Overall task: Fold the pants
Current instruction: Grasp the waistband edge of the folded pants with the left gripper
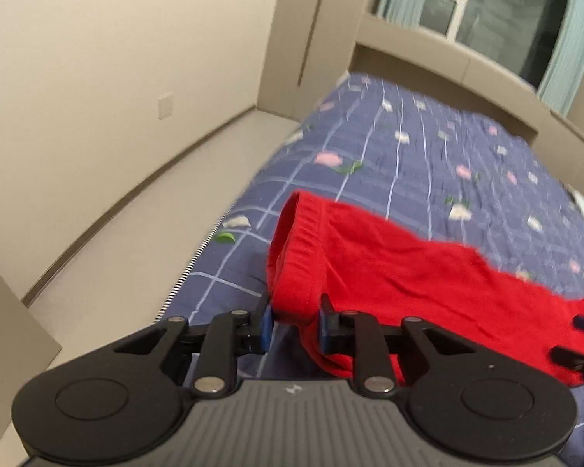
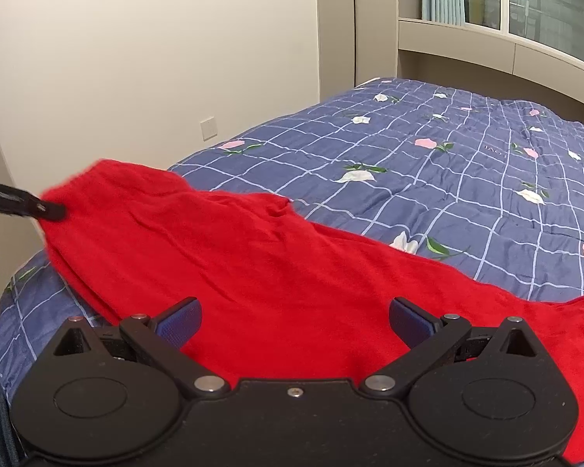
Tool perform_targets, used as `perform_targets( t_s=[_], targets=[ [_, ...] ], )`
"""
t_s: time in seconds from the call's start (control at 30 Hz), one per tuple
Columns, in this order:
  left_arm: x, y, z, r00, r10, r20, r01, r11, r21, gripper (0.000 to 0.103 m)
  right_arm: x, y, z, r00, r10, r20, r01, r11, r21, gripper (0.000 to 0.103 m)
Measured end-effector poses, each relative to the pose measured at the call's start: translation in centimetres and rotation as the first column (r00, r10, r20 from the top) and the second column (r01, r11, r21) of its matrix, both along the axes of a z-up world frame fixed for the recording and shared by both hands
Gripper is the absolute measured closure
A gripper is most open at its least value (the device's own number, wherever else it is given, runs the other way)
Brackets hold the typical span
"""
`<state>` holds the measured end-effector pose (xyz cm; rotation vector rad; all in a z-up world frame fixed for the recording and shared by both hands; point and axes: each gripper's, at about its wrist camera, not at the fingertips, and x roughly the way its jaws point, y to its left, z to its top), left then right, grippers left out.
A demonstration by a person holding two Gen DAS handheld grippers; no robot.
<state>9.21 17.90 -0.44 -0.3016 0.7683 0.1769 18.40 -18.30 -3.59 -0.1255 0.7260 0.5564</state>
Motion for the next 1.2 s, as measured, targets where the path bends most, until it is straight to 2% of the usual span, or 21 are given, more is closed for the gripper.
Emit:
perform_targets(
  t_s=[0.07,0.13,0.27,0.33,0.37,0.43,0.47,0.5,0.57,0.63,0.73,0.83,0.9,0.93,1.03,1.1,1.2],
  targets=[
    [-0.9,-0.1,0.2,1.0,0.009,-0.014,-0.009,1.0,-0.007,0.08,0.1,0.0,-0.1,1.0,-0.001,-0.002,0.001,1.0,0.004,0.001],
    [-1.1,-0.1,-1.1,0.998,0.022,-0.058,-0.022,1.0,0.003,0.08,0.4,0.1,-0.4,1.0,-0.002,-0.011,0.002,1.0,0.006,0.001],
    [-0.5,0.3,-3.8,0.986,0.038,-0.16,-0.044,0.999,-0.032,0.078,1.1,0.8,-0.8,1.0,0.02,-0.019,-0.02,1.0,-0.002,0.001],
    [-0.5,0.4,-3.9,0.985,0.033,-0.169,-0.038,0.999,-0.028,0.075,1.9,1.3,-0.5,0.999,0.034,-0.015,-0.034,0.999,0.009,0.001],
    [-0.3,0.4,-3.7,0.985,0.025,-0.171,-0.03,0.999,-0.027,0.071,2.5,1.6,-0.3,0.999,0.042,-0.021,-0.041,0.999,0.026,0.001],
    [-0.1,0.4,-3.1,0.986,0.035,-0.163,-0.036,0.999,-0.003,0.057,3.9,2.1,0.0,0.997,0.063,-0.047,-0.059,0.996,0.07,0.001],
    [-0.1,0.4,-2.7,0.987,0.041,-0.154,-0.039,0.999,0.016,0.043,4.8,2.5,0.1,0.995,0.08,-0.063,-0.074,0.993,0.093,0.001],
    [0.0,0.4,-2.2,0.989,0.044,-0.14,-0.039,0.999,0.037,0.034,5.6,3.0,0.1,0.993,0.098,-0.072,-0.09,0.99,0.111,0.001],
    [0.3,0.3,-1.2,0.993,0.048,-0.105,-0.041,0.997,0.069,0.029,7.1,3.9,0.1,0.987,0.135,-0.088,-0.122,0.983,0.14,0.001],
    [0.9,0.1,-0.5,0.996,0.041,-0.079,-0.034,0.996,0.085,0.027,8.8,4.8,-0.2,0.98,0.165,-0.115,-0.145,0.976,0.162,0.004],
    [2.4,-0.5,0.0,0.998,0.024,-0.054,-0.018,0.995,0.102,0.022,11.2,6.3,-1.1,0.969,0.191,-0.156,-0.164,0.972,0.169,0.014],
    [4.3,-1.4,-0.5,0.998,-0.006,-0.055,0.012,0.995,0.102,0.017,12.7,7.2,-1.9,0.962,0.198,-0.187,-0.17,0.973,0.156,0.027],
    [5.2,-2.0,-1.6,0.996,-0.019,-0.091,0.029,0.993,0.111,0.017,13.2,7.4,-2.3,0.952,0.216,-0.215,-0.184,0.97,0.161,0.045],
    [5.5,-2.3,-2.2,0.993,-0.026,-0.113,0.04,0.992,0.122,0.017,13.2,7.5,-2.5,0.945,0.233,-0.231,-0.197,0.966,0.167,0.048],
    [5.5,-3.0,-3.9,0.985,-0.032,-0.171,0.059,0.986,0.155,0.015,12.8,7.4,-2.7,0.921,0.288,-0.262,-0.244,0.951,0.188,0.048],
    [4.9,-2.9,-4.9,0.978,-0.018,-0.206,0.054,0.984,0.171,0.008,12.7,7.3,-2.6,0.897,0.337,-0.287,-0.278,0.933,0.23,0.048],
    [3.9,-2.4,-6.2,0.972,-0.007,-0.234,0.043,0.987,0.153,0.006,13.2,7.3,-2.5,0.884,0.35,-0.31,-0.267,0.922,0.282,0.043]
  ],
)
